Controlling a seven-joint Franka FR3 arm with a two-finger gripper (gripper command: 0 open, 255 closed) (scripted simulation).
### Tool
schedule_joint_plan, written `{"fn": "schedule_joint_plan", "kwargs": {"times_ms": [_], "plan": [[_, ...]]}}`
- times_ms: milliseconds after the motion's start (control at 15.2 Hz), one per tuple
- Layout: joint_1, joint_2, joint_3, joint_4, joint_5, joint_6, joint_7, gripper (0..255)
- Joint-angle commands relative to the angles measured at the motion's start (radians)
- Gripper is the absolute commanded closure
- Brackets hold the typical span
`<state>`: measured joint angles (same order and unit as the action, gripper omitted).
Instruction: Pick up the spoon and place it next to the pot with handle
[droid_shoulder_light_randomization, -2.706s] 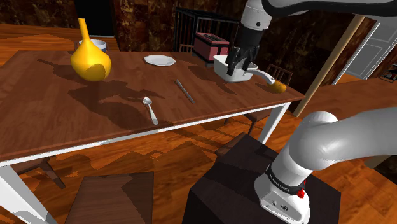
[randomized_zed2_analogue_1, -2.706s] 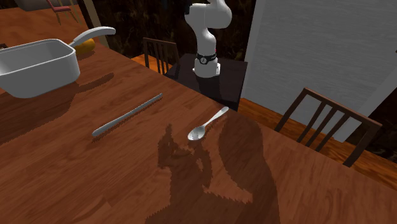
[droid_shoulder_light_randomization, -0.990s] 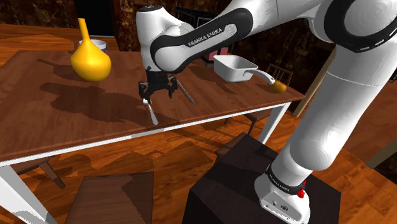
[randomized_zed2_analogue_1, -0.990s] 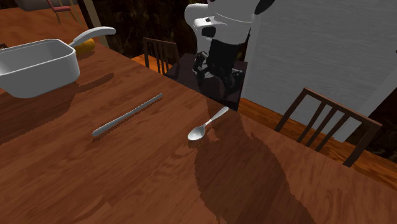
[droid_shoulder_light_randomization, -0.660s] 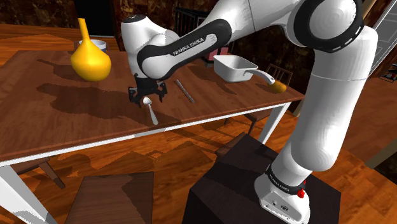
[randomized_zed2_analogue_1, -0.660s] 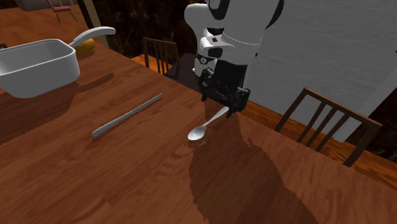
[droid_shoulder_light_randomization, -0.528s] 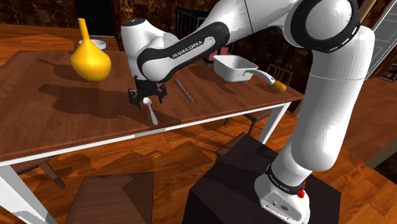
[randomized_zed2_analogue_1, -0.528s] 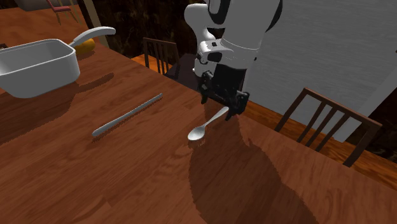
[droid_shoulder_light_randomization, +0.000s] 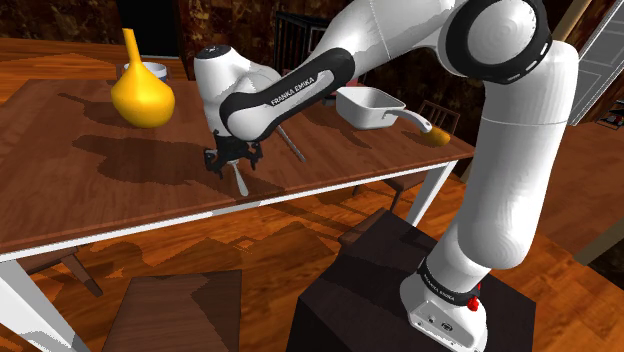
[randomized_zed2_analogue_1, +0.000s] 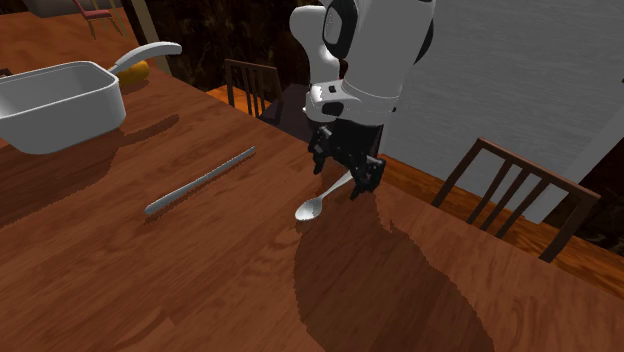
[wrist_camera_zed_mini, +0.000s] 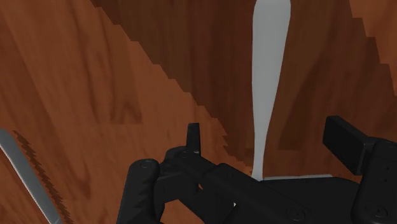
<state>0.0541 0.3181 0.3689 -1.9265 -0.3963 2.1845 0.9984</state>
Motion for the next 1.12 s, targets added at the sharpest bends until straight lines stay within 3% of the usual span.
{"fn": "schedule_joint_plan", "kwargs": {"times_ms": [0, 198, 264, 1056], "plan": [[0.000, 0.001, 0.000, 0.000, -0.001, 0.001, 0.001, 0], [0.000, 0.001, 0.000, 0.000, 0.000, 0.001, 0.000, 0], [0.000, 0.001, 0.000, 0.000, 0.000, 0.001, 0.000, 255], [-0.003, -0.021, 0.006, 0.013, 0.015, -0.030, -0.015, 255]]}}
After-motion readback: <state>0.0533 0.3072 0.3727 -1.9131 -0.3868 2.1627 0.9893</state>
